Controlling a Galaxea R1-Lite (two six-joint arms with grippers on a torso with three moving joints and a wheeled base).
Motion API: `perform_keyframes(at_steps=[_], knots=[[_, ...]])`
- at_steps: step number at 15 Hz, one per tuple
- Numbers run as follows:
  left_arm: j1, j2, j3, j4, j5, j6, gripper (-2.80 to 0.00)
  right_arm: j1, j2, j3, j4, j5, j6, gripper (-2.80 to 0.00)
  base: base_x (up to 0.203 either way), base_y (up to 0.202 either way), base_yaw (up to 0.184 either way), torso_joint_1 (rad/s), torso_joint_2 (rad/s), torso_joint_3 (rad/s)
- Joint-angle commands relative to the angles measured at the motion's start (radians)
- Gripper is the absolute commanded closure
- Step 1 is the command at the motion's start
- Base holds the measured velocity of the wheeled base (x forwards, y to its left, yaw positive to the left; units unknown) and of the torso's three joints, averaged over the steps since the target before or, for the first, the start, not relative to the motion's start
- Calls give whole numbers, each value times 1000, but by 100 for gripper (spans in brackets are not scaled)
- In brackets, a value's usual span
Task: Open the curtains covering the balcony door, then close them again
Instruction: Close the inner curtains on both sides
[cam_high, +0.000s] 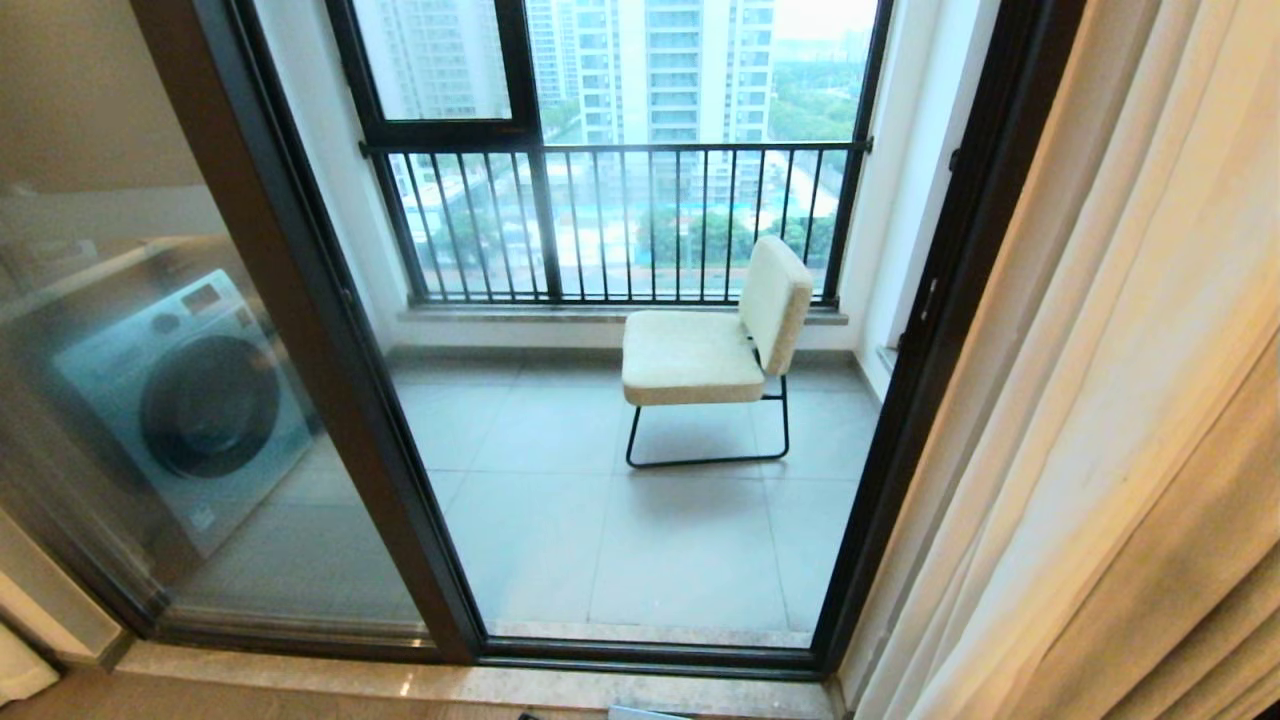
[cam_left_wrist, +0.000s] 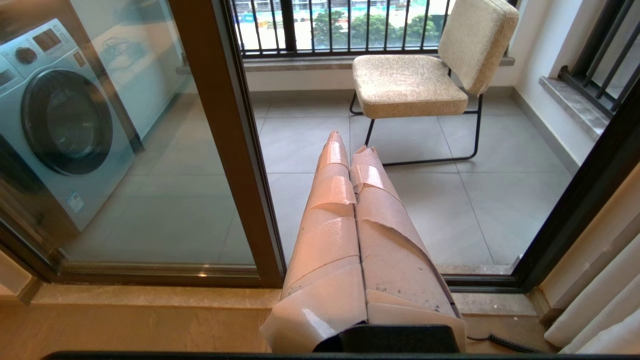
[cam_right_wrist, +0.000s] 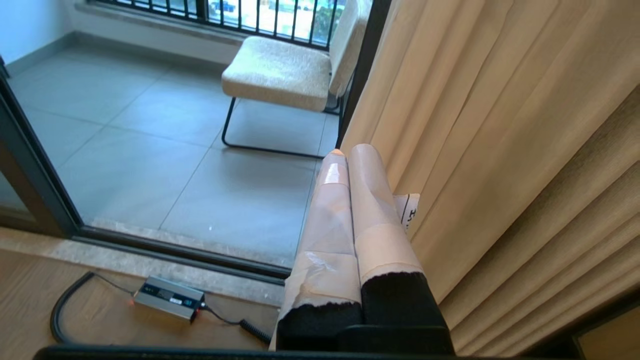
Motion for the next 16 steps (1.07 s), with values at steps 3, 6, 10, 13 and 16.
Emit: perform_keyframes(at_steps=[3, 6, 10, 13, 16], knots=[[0, 0, 0, 0, 0, 0, 0, 0, -9, 0, 0, 1, 1, 0, 0, 0, 0, 0, 0, 0], [0, 0, 0, 0, 0, 0, 0, 0, -9, 0, 0, 1, 1, 0, 0, 0, 0, 0, 0, 0], [0, 0, 0, 0, 0, 0, 0, 0, -9, 0, 0, 1, 1, 0, 0, 0, 0, 0, 0, 0], [1, 0, 0, 0, 0, 0, 0, 0, -9, 0, 0, 1, 1, 0, 0, 0, 0, 0, 0, 0], [0, 0, 0, 0, 0, 0, 0, 0, -9, 0, 0, 1, 1, 0, 0, 0, 0, 0, 0, 0]])
